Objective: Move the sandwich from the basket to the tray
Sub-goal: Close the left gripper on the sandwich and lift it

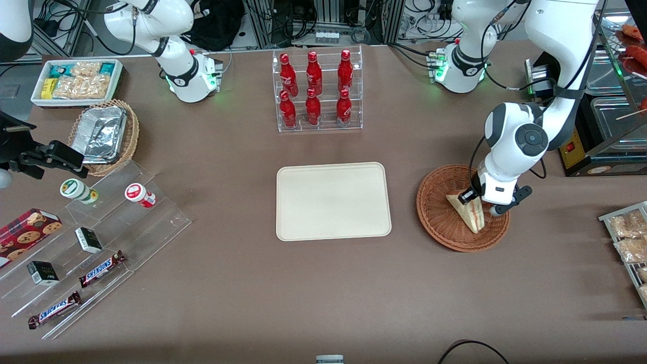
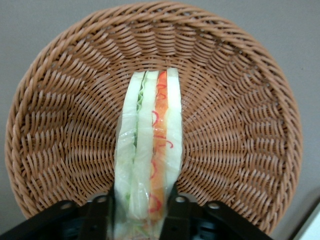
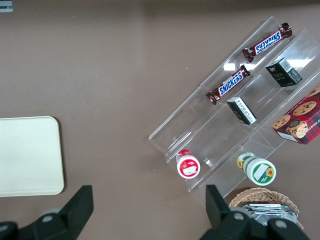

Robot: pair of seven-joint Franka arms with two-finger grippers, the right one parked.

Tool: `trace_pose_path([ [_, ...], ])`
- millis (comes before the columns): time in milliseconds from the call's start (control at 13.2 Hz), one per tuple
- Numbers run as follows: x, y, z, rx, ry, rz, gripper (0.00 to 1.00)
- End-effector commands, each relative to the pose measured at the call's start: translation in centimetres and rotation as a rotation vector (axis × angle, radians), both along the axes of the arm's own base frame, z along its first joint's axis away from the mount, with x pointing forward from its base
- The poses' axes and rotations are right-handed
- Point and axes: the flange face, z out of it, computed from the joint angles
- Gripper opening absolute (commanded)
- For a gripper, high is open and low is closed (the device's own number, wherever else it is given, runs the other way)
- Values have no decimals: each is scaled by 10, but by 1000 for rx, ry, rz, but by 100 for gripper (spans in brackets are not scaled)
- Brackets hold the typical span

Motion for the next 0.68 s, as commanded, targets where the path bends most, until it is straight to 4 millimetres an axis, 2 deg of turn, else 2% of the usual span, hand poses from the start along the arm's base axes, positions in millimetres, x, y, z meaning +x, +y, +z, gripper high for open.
trace_pose_path([
  [0,8,-6,39,16,34,-54,6],
  [75,14,-11,54,24,71,-93,6],
  [226,18,-40,80,33,169,-210,6],
  [377,14,-74,88,28,188,-299,5],
  [604,13,-142,84,2,181,-425,5],
])
